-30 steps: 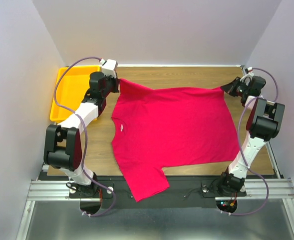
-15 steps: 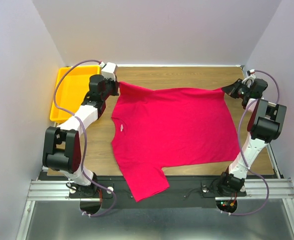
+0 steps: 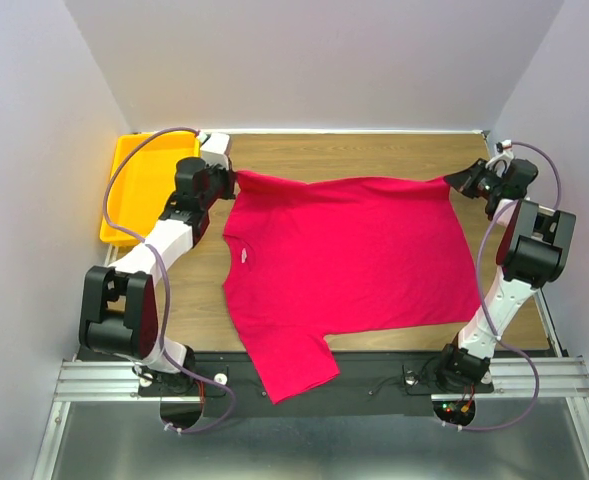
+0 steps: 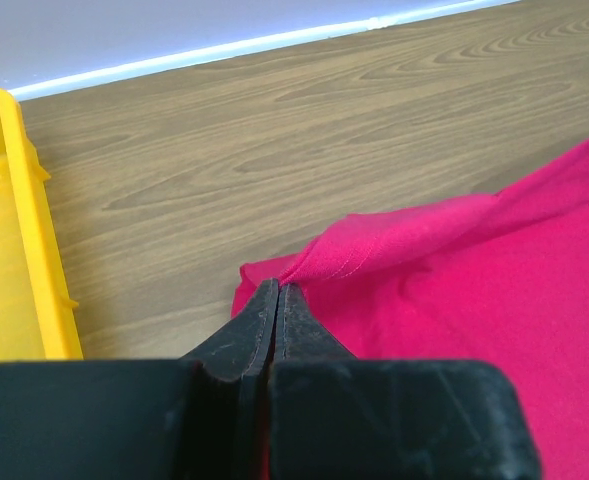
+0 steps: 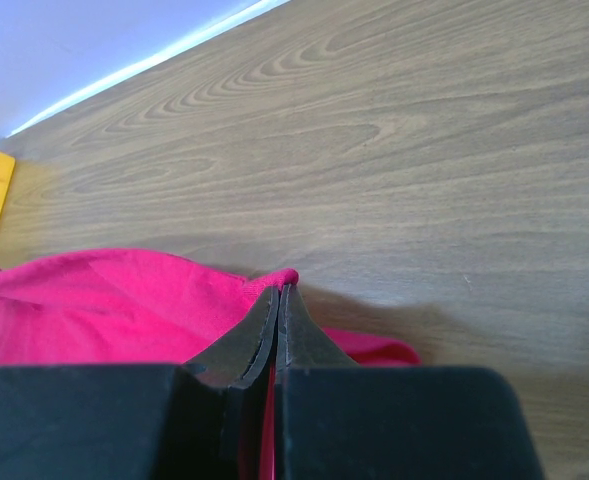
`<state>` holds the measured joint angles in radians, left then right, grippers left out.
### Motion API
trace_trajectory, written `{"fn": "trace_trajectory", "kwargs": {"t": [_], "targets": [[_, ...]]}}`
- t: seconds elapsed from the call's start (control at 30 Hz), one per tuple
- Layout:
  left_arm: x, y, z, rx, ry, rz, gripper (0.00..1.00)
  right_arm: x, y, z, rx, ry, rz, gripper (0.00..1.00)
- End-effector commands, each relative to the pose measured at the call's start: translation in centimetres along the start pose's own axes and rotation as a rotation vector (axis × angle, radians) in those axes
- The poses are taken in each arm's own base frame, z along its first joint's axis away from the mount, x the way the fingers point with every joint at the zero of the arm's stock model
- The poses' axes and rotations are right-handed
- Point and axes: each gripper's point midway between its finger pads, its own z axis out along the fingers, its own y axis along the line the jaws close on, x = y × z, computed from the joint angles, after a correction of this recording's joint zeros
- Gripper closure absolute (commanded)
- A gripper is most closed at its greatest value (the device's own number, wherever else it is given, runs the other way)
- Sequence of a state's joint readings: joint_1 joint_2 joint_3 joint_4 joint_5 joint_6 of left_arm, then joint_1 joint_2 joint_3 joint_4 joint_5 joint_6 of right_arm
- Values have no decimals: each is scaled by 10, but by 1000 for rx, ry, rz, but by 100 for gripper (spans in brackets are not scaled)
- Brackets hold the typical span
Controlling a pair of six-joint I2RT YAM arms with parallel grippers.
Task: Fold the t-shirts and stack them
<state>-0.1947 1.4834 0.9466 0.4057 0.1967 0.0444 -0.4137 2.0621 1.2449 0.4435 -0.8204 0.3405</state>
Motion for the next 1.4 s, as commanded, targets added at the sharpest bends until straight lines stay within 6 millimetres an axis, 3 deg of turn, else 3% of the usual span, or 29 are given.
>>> {"fn": "trace_trajectory", "kwargs": {"t": [0.0,0.4,0.93,1.37], "targets": [[-26,-2,-16,-6,-84,-3,100,-34,9,-14,3,-90,-68,99],[-6,-18,-27,36,-44,-29,100,-28,6,-14,7,-81,-41,99],[4,-33,-50,82,-17,-29,100,-23,-3,-14,46,-77,-36,99],[21,-46,-49,127,38,-32,100,-21,-9,-12,65,-70,-22,98]]}}
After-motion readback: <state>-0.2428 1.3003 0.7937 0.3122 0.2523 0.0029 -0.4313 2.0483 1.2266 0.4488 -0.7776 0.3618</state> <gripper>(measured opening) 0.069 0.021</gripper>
